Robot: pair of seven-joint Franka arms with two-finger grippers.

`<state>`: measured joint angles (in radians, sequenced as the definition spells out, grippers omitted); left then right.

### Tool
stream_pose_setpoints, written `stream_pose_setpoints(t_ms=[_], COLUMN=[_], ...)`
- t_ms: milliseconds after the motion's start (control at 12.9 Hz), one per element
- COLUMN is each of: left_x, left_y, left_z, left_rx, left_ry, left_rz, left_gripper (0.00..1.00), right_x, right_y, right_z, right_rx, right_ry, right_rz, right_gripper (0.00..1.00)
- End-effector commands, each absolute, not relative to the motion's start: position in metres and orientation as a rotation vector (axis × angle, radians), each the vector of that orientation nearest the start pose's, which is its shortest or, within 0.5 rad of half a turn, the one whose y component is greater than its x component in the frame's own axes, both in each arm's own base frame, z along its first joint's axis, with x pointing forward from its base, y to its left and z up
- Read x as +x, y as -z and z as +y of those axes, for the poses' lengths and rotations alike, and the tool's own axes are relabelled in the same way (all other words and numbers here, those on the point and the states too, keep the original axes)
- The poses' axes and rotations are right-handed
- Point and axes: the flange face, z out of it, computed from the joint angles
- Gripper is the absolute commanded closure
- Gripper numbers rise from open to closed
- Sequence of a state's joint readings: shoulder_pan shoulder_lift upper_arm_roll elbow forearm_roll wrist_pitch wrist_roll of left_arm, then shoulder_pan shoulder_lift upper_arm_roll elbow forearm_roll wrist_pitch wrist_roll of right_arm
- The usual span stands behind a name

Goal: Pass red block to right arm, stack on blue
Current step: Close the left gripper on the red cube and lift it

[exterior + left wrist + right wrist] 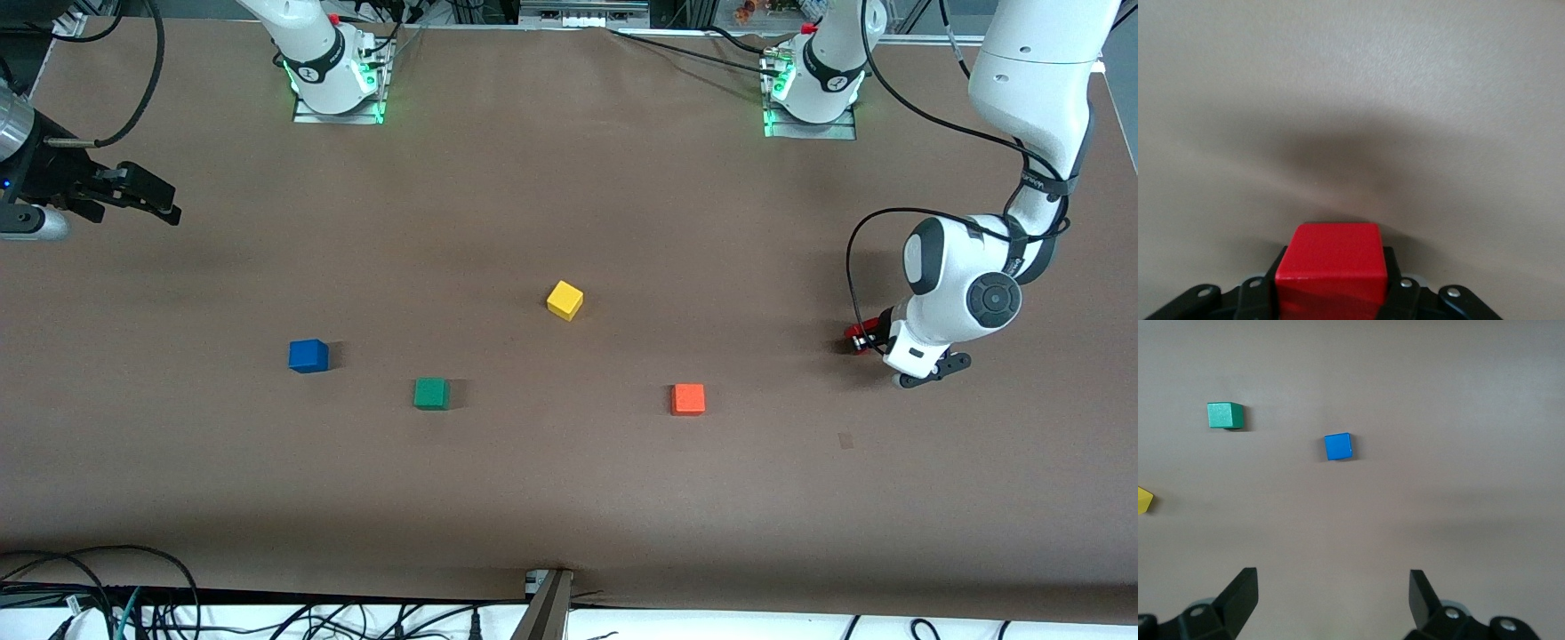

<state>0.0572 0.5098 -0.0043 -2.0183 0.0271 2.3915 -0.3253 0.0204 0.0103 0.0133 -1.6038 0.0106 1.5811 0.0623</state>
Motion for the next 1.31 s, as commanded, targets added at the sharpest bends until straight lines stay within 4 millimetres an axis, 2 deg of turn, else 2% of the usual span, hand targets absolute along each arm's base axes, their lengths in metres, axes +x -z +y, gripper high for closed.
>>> stream_pose_setpoints(t_ms=[0,154,386,618,695,772,927,1081,1236], left_x=[0.591,0.602,0.613,0.622,0.625,0.625,0.626,0.634,0.639], left_y=[-0.240,-0.284,-0.320,-0.333,-0.342,-0.344,-0.331,-0.346,-0.370], left_z=[0.019,-0.004,-0.031,-0.066,-0.081,-0.088,-0.096,-0.112,-0.153], left_rx=[-3.064,-3.111,-3.143,-3.054,-3.048,-3.073,-3.111,-3.005,-2.876], left_ry=[-0.198,-0.193,-0.112,-0.034,0.025,0.080,0.217,0.421,0.631], left_rz=[-0.435,-0.199,0.251,0.911,1.123,1.283,1.573,1.847,2.086], left_gripper=[1.00,1.00,1.00,1.00,1.00,1.00,1.00,1.00,1.00], right_x=[0.558,0.557,0.557,0.557,0.558,0.557,0.557,0.558,0.566], right_y=[-0.608,-0.608,-0.608,-0.608,-0.607,-0.608,-0.608,-0.608,-0.599], right_z=[0.020,0.020,0.020,0.020,0.020,0.020,0.020,0.020,0.022], right_rx=[-3.111,-3.111,-3.111,-3.111,-3.111,-3.111,-3.111,-3.113,-3.111], right_ry=[-0.057,-0.057,-0.059,-0.059,-0.062,-0.059,-0.059,-0.057,-0.059], right_rz=[0.046,0.046,0.046,0.046,0.046,0.046,0.046,0.048,0.011], right_gripper=[0.00,0.00,0.00,0.00,0.00,0.00,0.00,0.00,0.00])
